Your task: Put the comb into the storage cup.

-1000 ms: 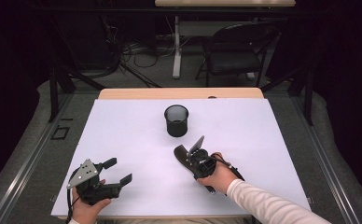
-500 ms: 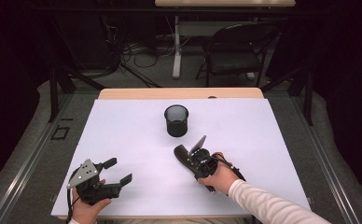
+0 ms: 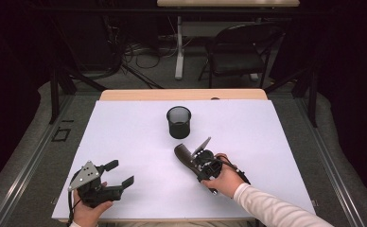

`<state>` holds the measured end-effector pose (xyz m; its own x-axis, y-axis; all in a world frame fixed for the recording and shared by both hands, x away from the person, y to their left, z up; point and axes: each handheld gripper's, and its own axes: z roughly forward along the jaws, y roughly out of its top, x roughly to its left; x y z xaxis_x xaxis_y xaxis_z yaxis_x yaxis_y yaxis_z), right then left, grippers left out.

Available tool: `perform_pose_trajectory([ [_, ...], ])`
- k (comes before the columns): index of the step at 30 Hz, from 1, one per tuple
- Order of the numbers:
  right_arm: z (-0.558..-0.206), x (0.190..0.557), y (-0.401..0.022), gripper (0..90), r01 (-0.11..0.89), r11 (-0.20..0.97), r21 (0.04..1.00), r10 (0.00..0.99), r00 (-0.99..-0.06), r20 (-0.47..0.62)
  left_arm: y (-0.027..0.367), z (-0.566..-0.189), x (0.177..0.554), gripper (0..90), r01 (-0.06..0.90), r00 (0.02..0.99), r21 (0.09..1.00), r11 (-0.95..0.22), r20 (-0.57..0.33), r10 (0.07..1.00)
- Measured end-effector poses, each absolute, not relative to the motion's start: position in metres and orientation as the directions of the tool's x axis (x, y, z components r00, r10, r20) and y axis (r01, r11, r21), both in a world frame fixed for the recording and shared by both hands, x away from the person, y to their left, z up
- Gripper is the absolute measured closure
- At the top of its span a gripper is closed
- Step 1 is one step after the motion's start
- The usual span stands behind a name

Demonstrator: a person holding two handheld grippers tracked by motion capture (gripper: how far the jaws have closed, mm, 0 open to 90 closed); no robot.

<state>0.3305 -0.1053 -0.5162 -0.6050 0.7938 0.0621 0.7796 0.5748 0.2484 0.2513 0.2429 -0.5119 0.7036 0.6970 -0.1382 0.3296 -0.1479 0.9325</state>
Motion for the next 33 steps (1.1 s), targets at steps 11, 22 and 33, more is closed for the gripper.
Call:
perform_pose_trajectory([
  [11, -0.510, 0.326, -0.107, 73.1, 0.753, 0.578, 0.315, 0.780, -0.623, 0.059, 0.243, -0.512, 0.251, 14.8, 0.329, 0.702, 0.933, -0.147, -0.138, 0.699],
  [22, -0.506, 0.322, -0.107, 73.1, 0.711, 0.597, 0.370, 0.751, -0.658, 0.052, 0.243, -0.512, 0.251, 14.8, 0.330, 0.701, 0.932, -0.151, -0.135, 0.700],
  [33, -0.498, 0.317, -0.109, 73.1, 0.662, 0.603, 0.446, 0.722, -0.690, 0.049, 0.243, -0.512, 0.251, 14.8, 0.329, 0.702, 0.932, -0.154, -0.132, 0.700],
])
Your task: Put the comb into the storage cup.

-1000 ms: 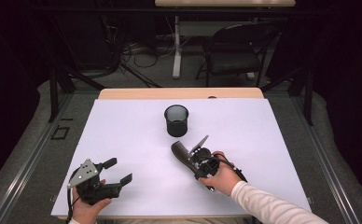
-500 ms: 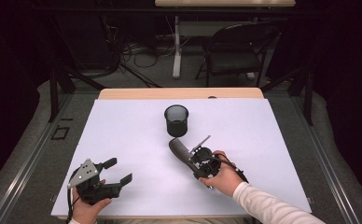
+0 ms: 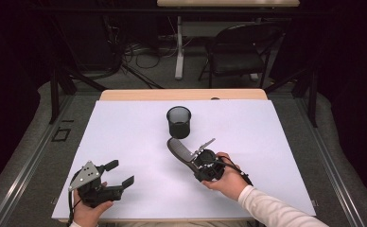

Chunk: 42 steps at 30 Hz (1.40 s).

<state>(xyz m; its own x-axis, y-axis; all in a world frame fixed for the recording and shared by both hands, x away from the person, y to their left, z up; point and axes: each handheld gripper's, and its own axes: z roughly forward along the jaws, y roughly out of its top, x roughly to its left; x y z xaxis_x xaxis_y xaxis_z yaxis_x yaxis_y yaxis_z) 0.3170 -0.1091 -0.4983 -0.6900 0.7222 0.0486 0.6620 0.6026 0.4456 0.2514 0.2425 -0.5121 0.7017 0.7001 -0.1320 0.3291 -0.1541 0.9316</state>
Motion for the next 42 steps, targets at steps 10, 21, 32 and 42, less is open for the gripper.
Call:
perform_pose_trajectory([
  [10, -0.492, 0.315, -0.109, 73.1, 0.609, 0.619, 0.496, 0.697, -0.717, 0.011, 0.242, -0.513, 0.252, 14.9, 0.328, 0.704, 0.932, -0.155, -0.132, 0.698],
  [21, -0.481, 0.311, -0.110, 73.1, 0.540, 0.614, 0.576, 0.670, -0.742, -0.019, 0.243, -0.513, 0.252, 15.0, 0.331, 0.700, 0.932, -0.151, -0.135, 0.701],
  [32, -0.473, 0.311, -0.109, 73.1, 0.499, 0.605, 0.621, 0.665, -0.745, -0.049, 0.242, -0.513, 0.253, 15.3, 0.326, 0.699, 0.934, -0.149, -0.132, 0.703],
  [42, -0.468, 0.314, -0.107, 73.1, 0.460, 0.609, 0.647, 0.653, -0.753, -0.079, 0.242, -0.510, 0.256, 15.5, 0.329, 0.689, 0.934, -0.138, -0.138, 0.711],
])
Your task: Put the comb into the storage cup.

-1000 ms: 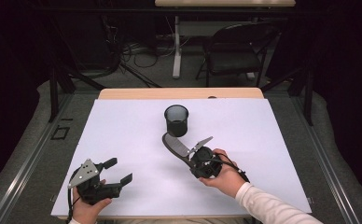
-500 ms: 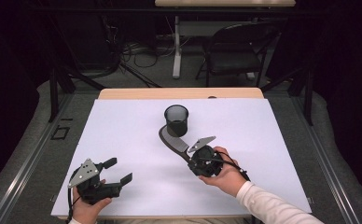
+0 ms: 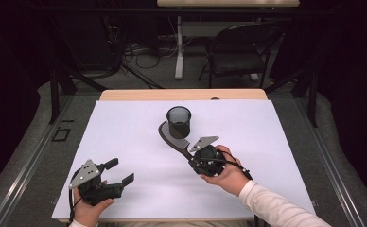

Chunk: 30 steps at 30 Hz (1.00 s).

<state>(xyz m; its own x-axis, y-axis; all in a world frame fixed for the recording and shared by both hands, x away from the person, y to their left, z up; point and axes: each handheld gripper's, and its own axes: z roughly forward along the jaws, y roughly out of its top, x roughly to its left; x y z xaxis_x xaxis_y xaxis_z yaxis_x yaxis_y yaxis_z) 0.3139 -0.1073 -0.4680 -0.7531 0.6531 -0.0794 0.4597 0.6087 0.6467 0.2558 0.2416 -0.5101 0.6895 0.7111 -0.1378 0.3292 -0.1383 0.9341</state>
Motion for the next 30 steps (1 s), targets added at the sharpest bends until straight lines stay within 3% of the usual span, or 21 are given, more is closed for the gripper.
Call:
perform_pose_trajectory([
  [30, -0.441, 0.323, -0.099, 73.1, 0.373, 0.609, 0.700, 0.649, -0.742, -0.170, 0.228, -0.466, 0.299, 21.0, 0.439, 0.672, 0.892, -0.111, -0.244, 0.699],
])
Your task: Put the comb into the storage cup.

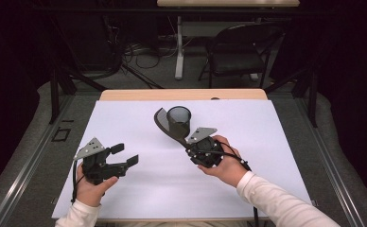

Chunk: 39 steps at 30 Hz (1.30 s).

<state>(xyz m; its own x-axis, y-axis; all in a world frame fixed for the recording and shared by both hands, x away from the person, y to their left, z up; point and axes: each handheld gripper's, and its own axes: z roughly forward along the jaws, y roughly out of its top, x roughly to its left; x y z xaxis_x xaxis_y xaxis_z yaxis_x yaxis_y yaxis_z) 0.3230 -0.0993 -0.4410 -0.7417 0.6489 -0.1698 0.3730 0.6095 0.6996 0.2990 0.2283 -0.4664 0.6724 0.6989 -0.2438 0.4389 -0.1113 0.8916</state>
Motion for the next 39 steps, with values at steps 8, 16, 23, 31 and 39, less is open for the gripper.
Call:
perform_pose_trajectory([
  [8, -0.434, 0.327, -0.099, 73.1, 0.358, 0.593, 0.721, 0.661, -0.728, -0.182, 0.230, -0.443, 0.315, 20.9, 0.447, 0.665, 0.893, -0.052, -0.293, 0.687],
  [16, -0.432, 0.327, -0.096, 73.1, 0.330, 0.587, 0.739, 0.664, -0.718, -0.206, 0.231, -0.428, 0.331, 21.2, 0.488, 0.652, 0.873, 0.000, -0.365, 0.665],
  [23, -0.431, 0.331, -0.093, 73.1, 0.312, 0.579, 0.753, 0.667, -0.712, -0.218, 0.225, -0.420, 0.339, 26.4, 0.507, 0.648, 0.862, -0.014, -0.370, 0.666],
  [31, -0.431, 0.333, -0.093, 73.1, 0.310, 0.573, 0.759, 0.675, -0.704, -0.222, 0.219, -0.407, 0.345, 29.5, 0.495, 0.658, 0.869, -0.012, -0.366, 0.658],
  [39, -0.431, 0.336, -0.091, 73.1, 0.305, 0.563, 0.768, 0.681, -0.698, -0.222, 0.210, -0.402, 0.355, 30.2, 0.517, 0.661, 0.856, 0.013, -0.409, 0.629],
])
